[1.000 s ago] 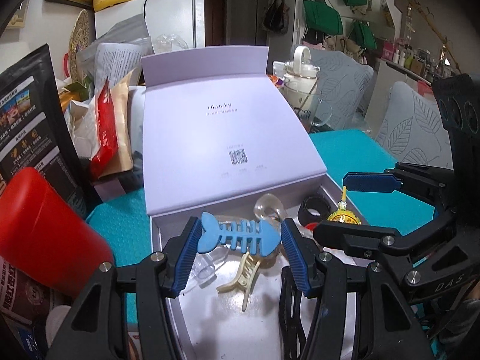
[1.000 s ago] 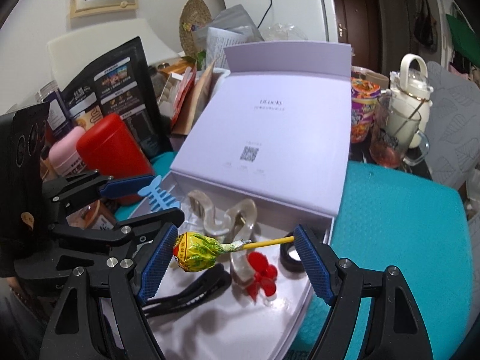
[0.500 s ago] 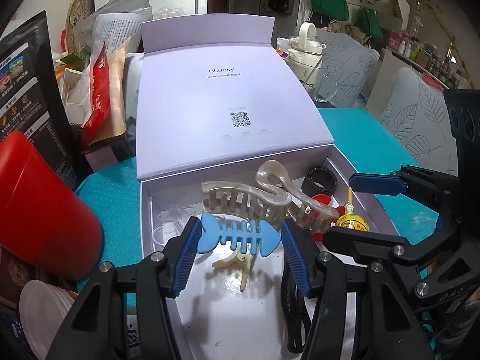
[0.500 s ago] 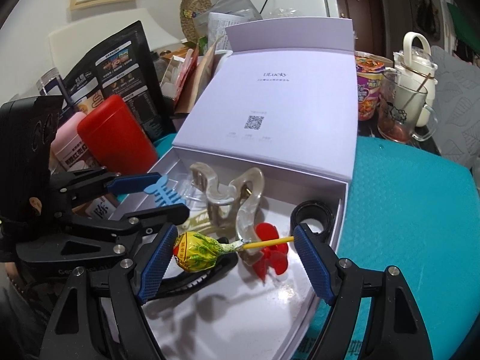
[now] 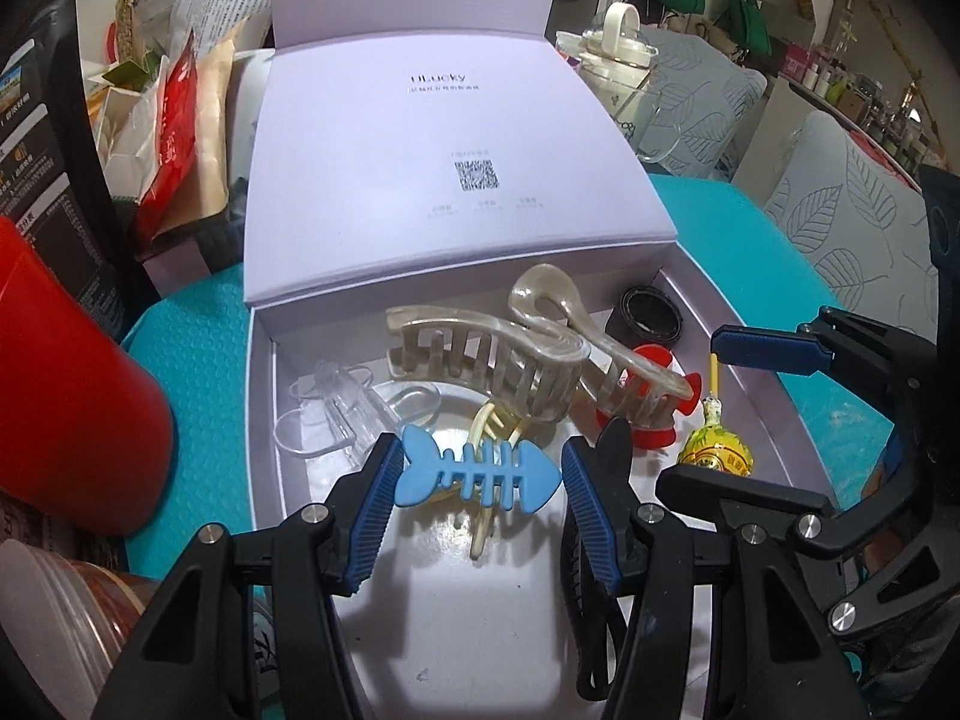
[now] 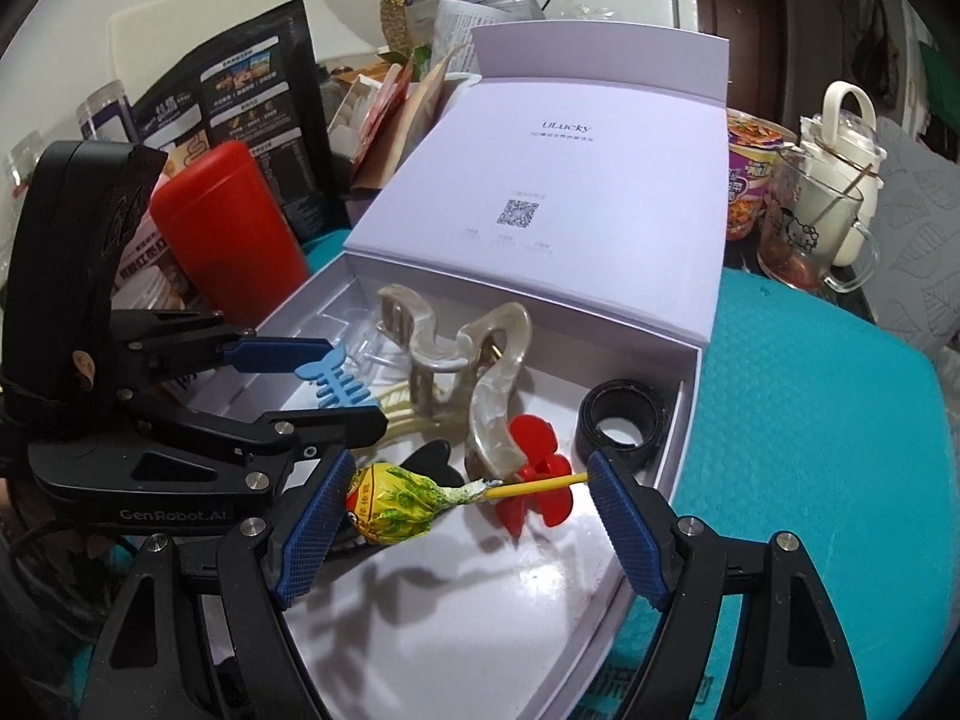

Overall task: Organize rigid objects
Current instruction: 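Lower the lollipop into the box and open the right gripper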

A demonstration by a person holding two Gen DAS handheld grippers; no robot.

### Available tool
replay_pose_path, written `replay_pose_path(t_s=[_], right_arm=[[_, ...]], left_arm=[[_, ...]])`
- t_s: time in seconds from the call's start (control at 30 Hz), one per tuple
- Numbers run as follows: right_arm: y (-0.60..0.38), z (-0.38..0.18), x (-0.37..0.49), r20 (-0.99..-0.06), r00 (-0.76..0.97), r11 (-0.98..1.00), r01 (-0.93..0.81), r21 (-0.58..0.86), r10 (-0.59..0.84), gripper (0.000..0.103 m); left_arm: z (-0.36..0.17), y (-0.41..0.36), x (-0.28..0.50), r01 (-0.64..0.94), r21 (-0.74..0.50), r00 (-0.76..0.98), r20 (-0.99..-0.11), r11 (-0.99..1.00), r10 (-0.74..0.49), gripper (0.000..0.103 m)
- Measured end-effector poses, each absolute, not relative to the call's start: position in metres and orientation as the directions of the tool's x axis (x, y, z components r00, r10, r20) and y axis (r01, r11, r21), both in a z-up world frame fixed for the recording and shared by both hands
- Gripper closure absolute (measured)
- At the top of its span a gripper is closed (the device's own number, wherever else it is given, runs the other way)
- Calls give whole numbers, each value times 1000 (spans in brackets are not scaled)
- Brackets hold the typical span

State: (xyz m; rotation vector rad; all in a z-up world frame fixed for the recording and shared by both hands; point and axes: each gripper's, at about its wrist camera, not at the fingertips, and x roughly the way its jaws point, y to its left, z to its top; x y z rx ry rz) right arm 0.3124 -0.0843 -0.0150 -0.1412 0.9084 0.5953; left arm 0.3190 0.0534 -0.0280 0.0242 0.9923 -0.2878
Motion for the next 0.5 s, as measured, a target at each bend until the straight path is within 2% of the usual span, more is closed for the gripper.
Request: replay_pose_path(t_s=[0.5], right_arm=[[-75, -28, 325, -825, 448, 840, -540, 57, 344, 23]], left_arm=[[-38, 51, 324, 237, -96, 456, -868, 967, -198, 48]])
